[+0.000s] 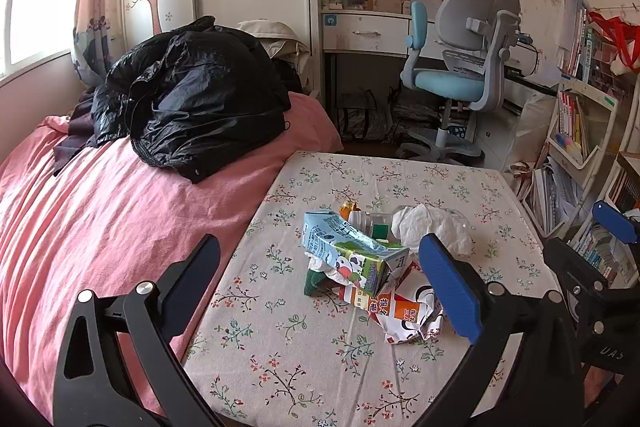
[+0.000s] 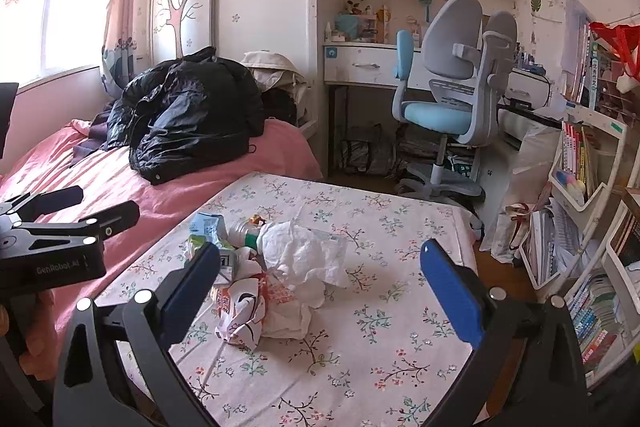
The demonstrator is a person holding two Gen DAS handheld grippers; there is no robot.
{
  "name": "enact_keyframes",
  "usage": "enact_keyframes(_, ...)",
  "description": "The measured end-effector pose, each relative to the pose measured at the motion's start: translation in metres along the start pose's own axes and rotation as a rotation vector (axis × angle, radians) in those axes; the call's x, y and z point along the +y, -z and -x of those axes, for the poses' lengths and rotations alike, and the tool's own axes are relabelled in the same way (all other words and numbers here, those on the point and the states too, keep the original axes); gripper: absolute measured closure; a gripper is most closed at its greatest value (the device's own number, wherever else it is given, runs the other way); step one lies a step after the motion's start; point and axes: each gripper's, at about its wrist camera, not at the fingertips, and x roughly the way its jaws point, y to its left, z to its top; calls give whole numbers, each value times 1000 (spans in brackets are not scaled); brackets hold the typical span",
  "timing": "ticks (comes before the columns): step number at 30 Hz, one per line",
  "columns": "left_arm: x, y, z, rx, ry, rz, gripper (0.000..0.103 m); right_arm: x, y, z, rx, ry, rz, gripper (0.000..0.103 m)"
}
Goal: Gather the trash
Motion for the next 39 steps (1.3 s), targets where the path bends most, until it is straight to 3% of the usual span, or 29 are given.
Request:
enact_keyframes(16,-1,1,0,4,1,2,7,1,1,-3,17,-38,1,7)
enact_keyframes(20,11,-1,-7,40,0,47,7,1,4,-11,54,-51,3,7)
enact_keyframes(28,51,0,-32,141,-140,136,7,2,17,-39,197,-102,-21,8)
enact_keyframes(34,54,1,-43,174,-155,118,7,10,29,-61,310,-180,-41,31)
enact_keyframes(39,56,0,-53,200,-122,152,7,28,33,-80,354,-204,11,36)
